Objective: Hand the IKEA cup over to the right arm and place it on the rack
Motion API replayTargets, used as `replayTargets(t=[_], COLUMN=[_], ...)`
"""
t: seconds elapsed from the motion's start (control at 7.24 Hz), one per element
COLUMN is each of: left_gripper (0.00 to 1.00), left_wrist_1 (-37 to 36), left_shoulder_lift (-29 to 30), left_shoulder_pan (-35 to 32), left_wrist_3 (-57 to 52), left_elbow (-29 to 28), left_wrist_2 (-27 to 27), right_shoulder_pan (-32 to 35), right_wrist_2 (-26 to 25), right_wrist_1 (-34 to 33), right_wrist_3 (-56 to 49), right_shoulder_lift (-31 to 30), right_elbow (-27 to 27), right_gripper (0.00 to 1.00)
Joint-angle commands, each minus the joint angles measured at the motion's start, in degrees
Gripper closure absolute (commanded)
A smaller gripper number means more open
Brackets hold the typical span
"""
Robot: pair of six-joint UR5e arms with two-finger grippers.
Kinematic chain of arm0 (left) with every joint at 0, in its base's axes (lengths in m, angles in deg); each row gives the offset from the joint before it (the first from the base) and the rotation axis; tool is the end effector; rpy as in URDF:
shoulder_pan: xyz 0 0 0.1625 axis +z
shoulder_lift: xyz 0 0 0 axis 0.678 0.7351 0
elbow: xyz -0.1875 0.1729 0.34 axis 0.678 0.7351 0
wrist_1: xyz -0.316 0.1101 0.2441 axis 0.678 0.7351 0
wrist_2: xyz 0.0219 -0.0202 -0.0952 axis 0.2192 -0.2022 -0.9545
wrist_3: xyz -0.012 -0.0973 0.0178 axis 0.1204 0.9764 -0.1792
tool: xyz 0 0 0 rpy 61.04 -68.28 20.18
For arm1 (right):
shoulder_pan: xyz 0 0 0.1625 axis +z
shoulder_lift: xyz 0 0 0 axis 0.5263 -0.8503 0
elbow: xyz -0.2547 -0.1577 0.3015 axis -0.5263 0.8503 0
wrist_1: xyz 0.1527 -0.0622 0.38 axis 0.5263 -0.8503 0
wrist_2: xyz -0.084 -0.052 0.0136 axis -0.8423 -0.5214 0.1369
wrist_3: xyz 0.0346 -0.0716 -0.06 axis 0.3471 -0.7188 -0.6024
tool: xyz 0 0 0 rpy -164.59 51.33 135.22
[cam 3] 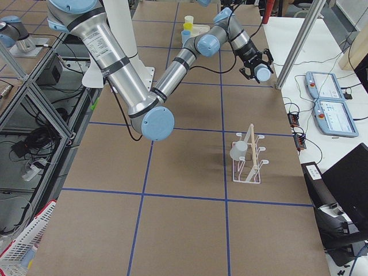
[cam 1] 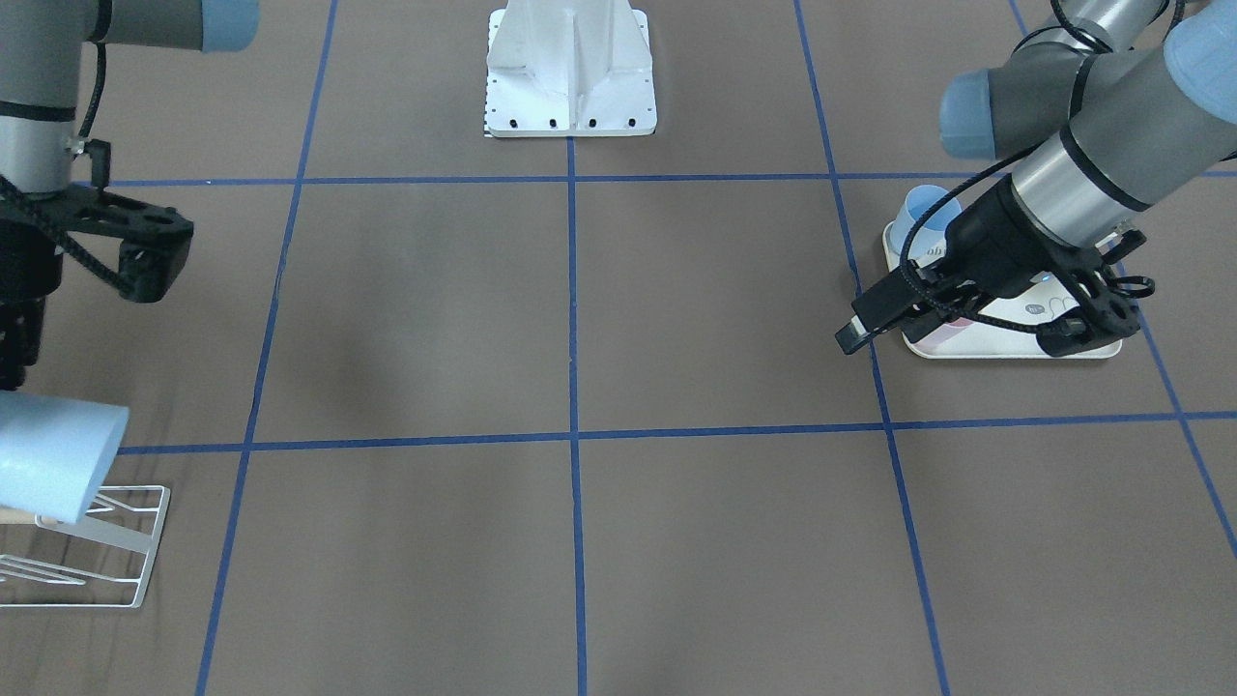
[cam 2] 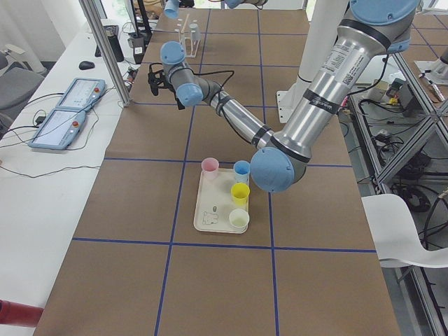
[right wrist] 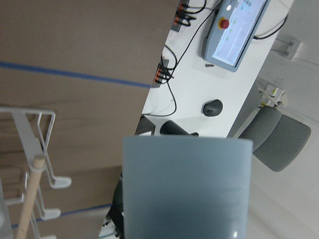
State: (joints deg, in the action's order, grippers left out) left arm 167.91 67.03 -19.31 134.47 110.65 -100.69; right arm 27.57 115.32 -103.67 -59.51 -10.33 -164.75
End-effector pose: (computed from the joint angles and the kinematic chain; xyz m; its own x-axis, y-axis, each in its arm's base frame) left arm 0.2476 -0.5929 0.2491 0.3054 -0.2687 -0.9135 0.2408 0.9500 -0.1989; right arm -0.1896 -0.6219 0.2155 0.1051 -0.7331 -0.6719 0.9817 -0.0313 0.1877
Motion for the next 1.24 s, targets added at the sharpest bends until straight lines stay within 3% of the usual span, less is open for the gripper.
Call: replayTargets(t=[0.0,0.41,0.69,1.11], left_gripper=[0.0,0.0,0.0,0.0], left_wrist_1=[0.0,0.44,0.44,0.53], left_shoulder_lift=[0.0,0.0,0.0,0.0], left_shoulder_pan=[0.03,0.21,0.3,0.3], left_wrist_3=[-0.02,0.16,0.16,0.25], left_elbow=[0.03,-0.06,-0.06,-0.06], left_wrist_2=[0.25,0.25,0.25,0.25], right_shoulder_pan=[1.57,1.66,1.49,-1.4], right_wrist_2=[-7.25,-14.04,-16.68,-21.69], right_wrist_1=[0.25,1.3,16.95,19.85], right_wrist_3=[-16.7,-22.46,-28.83,-31.87], right_shoulder_lift=[-0.3,-2.14,-6.01,-6.19], right_elbow=[6.08,14.25,22.58,27.02], right_gripper=[0.62,0.63,0.63,0.55])
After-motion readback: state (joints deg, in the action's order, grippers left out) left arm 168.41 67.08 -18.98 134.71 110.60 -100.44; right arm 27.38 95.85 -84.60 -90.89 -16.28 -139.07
